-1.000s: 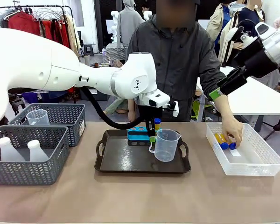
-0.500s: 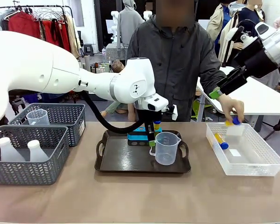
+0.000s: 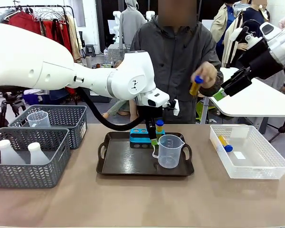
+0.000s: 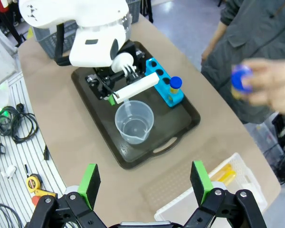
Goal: Prepare the laboratory tools.
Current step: Pick up one Large Measuring Cup and place it on the Handle tray, then pick up one Small flask and place it on the Handle tray.
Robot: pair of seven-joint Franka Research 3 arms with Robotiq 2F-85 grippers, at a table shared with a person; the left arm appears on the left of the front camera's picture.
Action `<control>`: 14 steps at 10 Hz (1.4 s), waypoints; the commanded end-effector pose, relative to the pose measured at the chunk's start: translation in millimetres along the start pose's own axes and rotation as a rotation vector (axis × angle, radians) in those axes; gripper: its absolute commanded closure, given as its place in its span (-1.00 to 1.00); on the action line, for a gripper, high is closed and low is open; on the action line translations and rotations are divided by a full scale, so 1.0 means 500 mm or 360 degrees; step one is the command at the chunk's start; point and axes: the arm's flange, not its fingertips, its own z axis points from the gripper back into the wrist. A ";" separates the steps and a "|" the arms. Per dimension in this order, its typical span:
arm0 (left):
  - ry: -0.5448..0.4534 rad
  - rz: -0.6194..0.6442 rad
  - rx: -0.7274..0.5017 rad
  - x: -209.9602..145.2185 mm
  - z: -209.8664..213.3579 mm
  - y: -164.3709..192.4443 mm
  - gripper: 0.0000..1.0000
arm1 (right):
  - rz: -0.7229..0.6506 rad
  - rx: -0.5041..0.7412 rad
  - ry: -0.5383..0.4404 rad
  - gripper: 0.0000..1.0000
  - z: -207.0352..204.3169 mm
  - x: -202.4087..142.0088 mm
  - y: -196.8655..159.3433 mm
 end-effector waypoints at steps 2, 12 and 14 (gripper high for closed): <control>-0.0049 -0.0009 0.0051 -0.031 0.041 -0.035 -1.00 | 0.0010 0.0037 -0.0048 -1.00 -0.001 -0.004 0.000; 0.0006 0.0012 0.0055 -0.015 0.090 -0.027 -1.00 | 0.0010 0.0037 -0.0048 -1.00 -0.001 -0.004 0.000; 0.0013 0.0009 0.0042 -0.013 0.085 -0.029 -1.00 | 0.0010 0.0037 -0.0048 -1.00 -0.001 -0.004 0.000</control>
